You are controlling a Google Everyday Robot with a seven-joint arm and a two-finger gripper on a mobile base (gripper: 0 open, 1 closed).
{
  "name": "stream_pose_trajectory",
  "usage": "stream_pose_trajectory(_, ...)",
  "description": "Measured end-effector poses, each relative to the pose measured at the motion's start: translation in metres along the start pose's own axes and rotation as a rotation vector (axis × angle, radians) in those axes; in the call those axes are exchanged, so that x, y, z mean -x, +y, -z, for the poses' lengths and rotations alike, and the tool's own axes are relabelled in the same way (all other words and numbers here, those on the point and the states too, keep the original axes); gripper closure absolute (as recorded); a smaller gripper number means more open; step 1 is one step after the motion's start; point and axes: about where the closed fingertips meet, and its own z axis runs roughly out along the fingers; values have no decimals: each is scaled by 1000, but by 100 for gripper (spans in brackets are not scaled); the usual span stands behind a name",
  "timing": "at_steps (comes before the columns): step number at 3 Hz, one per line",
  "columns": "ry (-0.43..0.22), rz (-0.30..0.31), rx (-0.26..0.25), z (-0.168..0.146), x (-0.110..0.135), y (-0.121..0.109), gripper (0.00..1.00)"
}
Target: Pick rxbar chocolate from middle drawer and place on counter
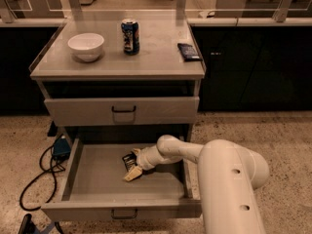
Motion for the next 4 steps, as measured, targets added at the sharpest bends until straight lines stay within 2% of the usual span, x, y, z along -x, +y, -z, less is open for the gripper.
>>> stream_pose_trajectory(2, 0, 1, 0, 7, 8, 0, 89)
stream_pose_trajectory(3, -29, 53, -119, 60, 39, -12, 100)
stream_pose_trajectory(4, -59, 96, -283, 143, 79, -8, 100)
